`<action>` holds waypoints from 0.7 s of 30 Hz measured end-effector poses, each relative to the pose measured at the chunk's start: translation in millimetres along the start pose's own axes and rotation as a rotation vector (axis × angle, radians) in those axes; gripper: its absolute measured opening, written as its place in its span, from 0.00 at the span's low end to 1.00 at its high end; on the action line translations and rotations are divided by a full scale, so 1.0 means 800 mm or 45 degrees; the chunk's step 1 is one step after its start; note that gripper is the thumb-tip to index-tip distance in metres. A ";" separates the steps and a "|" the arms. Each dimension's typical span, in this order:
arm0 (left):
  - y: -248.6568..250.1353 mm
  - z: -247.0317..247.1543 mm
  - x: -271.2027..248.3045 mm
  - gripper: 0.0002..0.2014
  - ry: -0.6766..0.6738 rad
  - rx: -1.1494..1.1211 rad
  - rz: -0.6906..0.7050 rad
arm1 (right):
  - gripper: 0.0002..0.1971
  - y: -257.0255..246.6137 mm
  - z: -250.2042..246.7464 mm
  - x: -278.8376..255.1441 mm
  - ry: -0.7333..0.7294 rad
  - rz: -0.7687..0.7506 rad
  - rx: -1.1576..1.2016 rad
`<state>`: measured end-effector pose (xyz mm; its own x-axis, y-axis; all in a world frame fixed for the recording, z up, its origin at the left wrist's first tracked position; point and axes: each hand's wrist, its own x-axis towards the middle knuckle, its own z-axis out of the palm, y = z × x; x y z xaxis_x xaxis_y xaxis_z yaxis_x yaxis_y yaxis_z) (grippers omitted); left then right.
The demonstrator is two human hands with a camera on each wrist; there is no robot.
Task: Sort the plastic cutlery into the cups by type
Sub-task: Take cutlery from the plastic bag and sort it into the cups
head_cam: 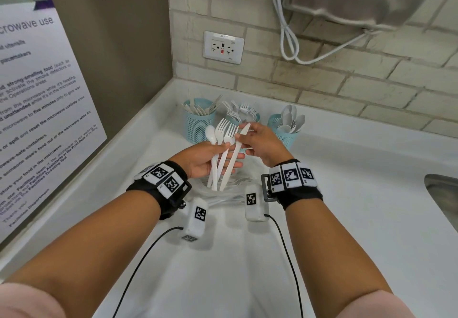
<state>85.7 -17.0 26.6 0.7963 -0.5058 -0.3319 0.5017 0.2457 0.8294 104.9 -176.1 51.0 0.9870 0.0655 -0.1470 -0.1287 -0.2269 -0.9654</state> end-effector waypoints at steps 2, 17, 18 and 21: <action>0.001 0.001 0.000 0.14 0.013 -0.023 -0.024 | 0.20 0.002 0.000 0.004 0.092 -0.031 -0.036; 0.016 -0.029 -0.015 0.13 0.306 -0.205 0.084 | 0.11 -0.102 0.013 0.070 0.687 -0.647 0.060; 0.016 -0.031 -0.015 0.13 0.319 -0.209 0.087 | 0.12 -0.104 0.019 0.075 0.682 -0.664 0.039; 0.015 -0.039 -0.016 0.12 0.337 -0.211 0.091 | 0.16 -0.102 0.038 0.091 0.641 -0.705 -0.129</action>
<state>92.4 18.0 26.7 0.8807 -0.2555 -0.3989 0.4725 0.4151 0.7774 184.4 -123.6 112.3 0.8329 -0.2506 0.4935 0.3844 -0.3795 -0.8415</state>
